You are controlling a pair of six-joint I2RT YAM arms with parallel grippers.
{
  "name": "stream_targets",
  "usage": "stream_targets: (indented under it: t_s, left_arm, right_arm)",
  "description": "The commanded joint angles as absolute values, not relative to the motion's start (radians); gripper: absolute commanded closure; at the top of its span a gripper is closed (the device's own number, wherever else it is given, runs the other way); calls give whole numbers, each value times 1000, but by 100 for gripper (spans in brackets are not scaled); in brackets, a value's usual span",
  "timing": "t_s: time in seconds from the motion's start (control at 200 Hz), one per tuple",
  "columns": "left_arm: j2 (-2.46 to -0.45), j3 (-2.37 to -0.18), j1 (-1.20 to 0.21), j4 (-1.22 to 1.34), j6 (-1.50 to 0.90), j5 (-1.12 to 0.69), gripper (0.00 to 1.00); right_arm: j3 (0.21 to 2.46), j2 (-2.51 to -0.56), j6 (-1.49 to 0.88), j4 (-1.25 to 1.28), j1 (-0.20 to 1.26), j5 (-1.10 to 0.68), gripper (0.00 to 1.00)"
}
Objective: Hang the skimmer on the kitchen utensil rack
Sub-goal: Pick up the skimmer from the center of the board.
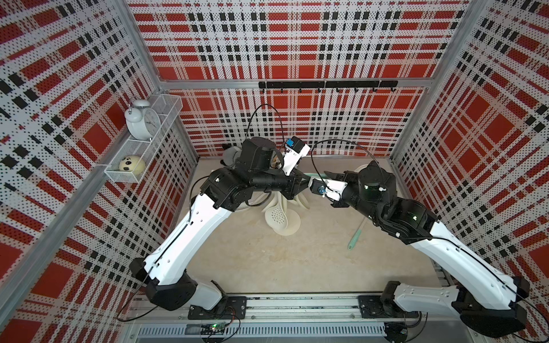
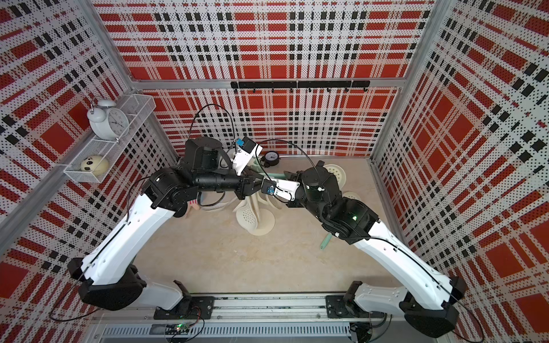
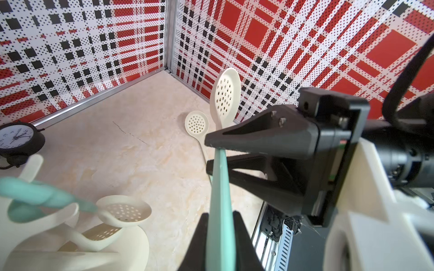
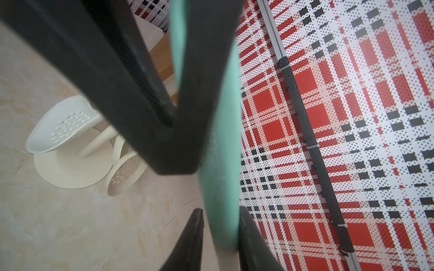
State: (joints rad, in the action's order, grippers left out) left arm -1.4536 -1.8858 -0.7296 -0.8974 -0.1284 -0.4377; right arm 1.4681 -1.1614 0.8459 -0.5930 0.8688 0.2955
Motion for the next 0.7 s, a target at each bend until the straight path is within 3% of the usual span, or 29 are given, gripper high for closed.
stream_targets:
  t_s: [0.0,0.225,0.256,0.336,0.386,0.481,0.691]
  left_arm:
    - [-1420,-1879,-721,-856,-116,-471,100]
    - [-1414,-1877,-718,-839,-121,-497,100]
    - [-1416,-1876,-718,-839,-121,-500,100]
    - [-1414,-1875,-717,-838,-125,-504,100]
    - [-1412,-1875,-718,-835,-127,-506,100]
    - [-1413,-1874,-718,-831,-129,-514,100]
    - [-1410,-1869,-718,-830,-135,-515,100]
  right_arm:
    - [1460,-1135,820,-556,874,265,79]
    - [1428,-1118,810,-534,874,256,84]
    - [1420,-1114,808,-525,875,253,81]
    - [1397,-1098,804,-491,875,255,62]
    - [1383,-1091,802,-471,874,256,57]
    - [1364,-1085,801,-440,875,258,58]
    - [1357,-1084,794,-411,875,237,69]
